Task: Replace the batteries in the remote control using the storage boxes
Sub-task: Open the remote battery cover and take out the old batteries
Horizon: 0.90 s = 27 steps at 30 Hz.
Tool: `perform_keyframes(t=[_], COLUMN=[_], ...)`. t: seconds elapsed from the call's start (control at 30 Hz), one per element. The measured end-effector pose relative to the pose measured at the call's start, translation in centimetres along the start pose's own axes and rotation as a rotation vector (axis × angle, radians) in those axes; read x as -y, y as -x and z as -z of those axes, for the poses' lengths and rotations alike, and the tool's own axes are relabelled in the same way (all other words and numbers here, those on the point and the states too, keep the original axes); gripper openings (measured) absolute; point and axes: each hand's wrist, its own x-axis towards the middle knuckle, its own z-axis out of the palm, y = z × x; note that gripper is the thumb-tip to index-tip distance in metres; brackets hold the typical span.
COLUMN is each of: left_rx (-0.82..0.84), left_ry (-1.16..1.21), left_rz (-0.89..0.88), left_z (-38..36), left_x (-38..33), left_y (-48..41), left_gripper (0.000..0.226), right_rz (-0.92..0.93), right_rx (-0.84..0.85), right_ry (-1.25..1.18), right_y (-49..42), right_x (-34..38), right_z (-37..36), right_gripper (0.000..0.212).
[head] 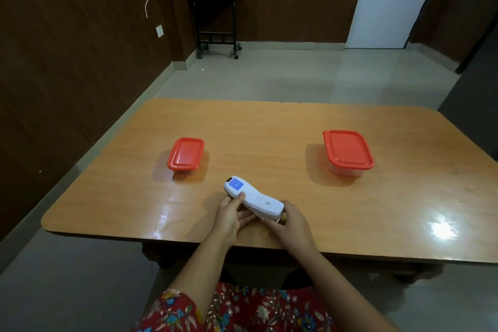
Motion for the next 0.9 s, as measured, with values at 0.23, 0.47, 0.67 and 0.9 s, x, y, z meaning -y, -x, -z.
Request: perform_keyframes(t=[0.23, 0.47, 0.67, 0.9], left_rx=[0.003, -0.057, -0.020, 0.029], left_ry=[0.031, 0.095, 0.121, 0.102], left_rz=[0.016, -0.059, -0.064, -0.167], left_z=[0.9, 1.0, 1.3, 1.7], left_x=[-0.1, 0.7, 0.7, 1.0], left_y=[-0.8, -1.0, -1.4, -0.9], left_gripper=[0.023, 0.027, 0.024, 0.026], right_rz=[0.135, 0.167, -0.046, -0.076], right_rx=[-0.019, -0.008, -0.250, -0.294], right_ry=[0.138, -0.127, -0.414, 0.007], right_y=[-0.7, -1.4, -2.8, -7.9], right_x=[0.1, -0.6, -2.6, -2.5], right_z=[-0.6, 0.0, 1.7, 1.8], right_gripper=[0.065, 0.045, 0.037, 0.050])
